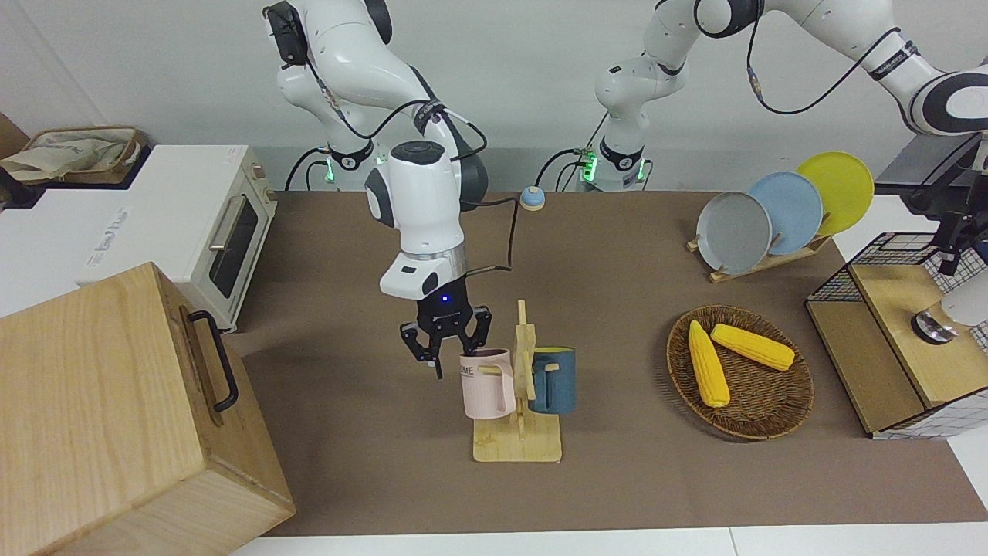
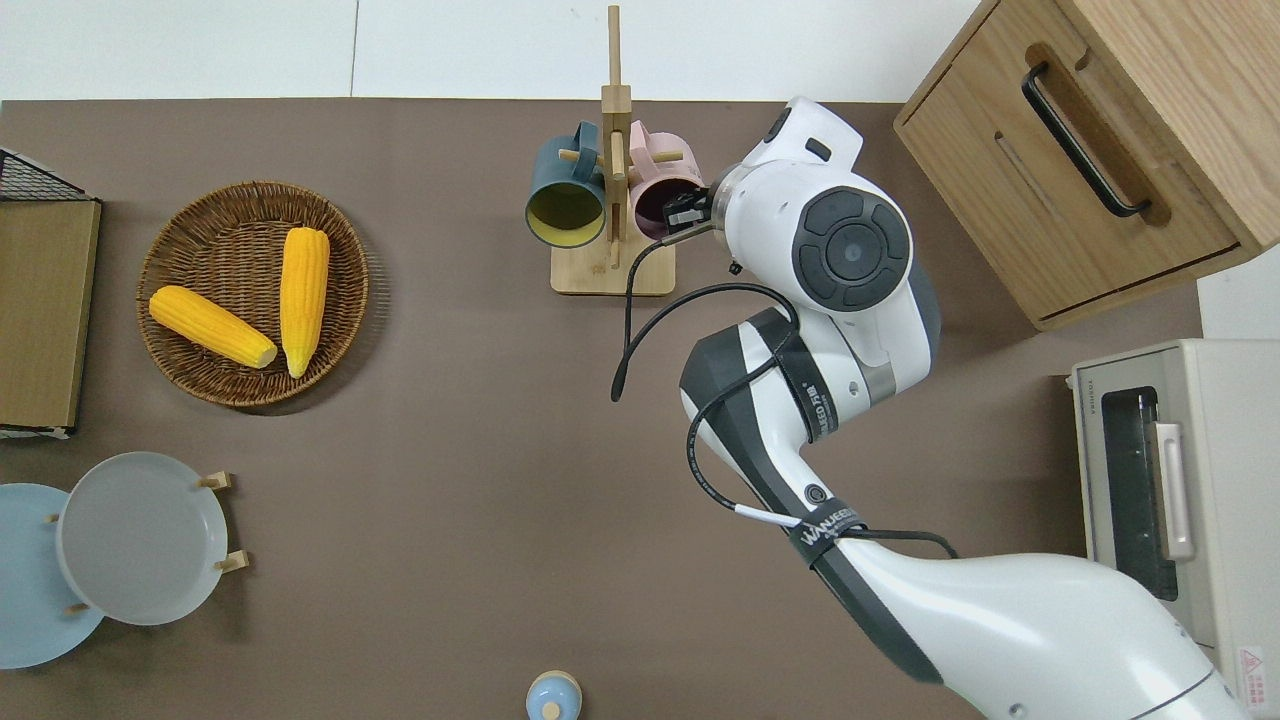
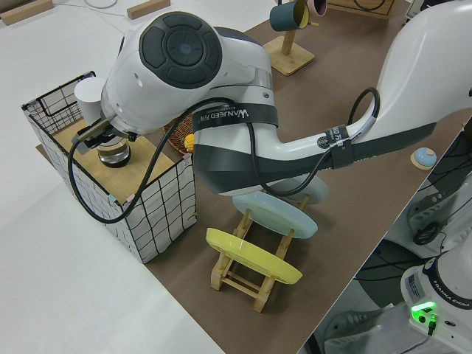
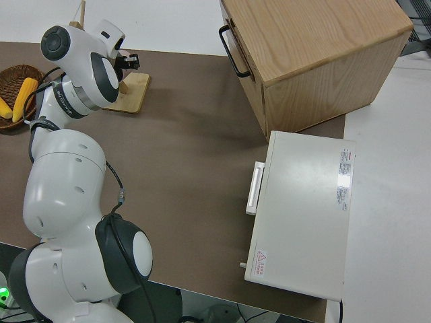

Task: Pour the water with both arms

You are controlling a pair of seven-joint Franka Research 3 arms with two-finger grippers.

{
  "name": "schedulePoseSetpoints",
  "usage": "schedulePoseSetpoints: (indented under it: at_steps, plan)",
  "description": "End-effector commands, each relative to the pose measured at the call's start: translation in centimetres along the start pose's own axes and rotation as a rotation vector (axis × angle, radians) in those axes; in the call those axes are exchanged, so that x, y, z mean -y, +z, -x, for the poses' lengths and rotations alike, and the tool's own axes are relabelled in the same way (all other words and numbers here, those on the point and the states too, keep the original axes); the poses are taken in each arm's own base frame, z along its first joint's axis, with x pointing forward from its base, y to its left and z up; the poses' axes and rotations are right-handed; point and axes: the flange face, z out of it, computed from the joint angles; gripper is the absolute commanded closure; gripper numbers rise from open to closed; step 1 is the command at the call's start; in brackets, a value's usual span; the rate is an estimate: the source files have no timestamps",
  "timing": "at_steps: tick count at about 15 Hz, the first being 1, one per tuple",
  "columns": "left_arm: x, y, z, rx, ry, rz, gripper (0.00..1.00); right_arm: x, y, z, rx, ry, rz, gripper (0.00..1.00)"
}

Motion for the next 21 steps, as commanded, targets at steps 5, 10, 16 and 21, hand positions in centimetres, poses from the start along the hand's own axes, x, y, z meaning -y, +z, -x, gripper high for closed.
schedulePoseSetpoints:
  at_steps: [5,10,16,21]
  plan:
    - [-0.5,4.7,-0.4,-0.141,-0.033,-0.027,0.00,0.8,0.0,-0.6,-0.040,-0.034,0.000,1.000]
    - [-0.8,5.7,-0.6,-0.169,-0.057,-0.032,0.00,0.4,-0.5,-0.8,-0.036,-0.031,0.006,1.000]
    - [-0.9,5.3,-1.3,-0.184,-0.069,-0.032,1.00,-1.8,-3.8,-1.3,0.000,-0.015,0.034,1.000]
    - [-1.1,3.6,-3.2,-0.193,-0.089,-0.043,1.00,-5.6,-5.4,-1.0,0.054,-0.012,0.058,1.000]
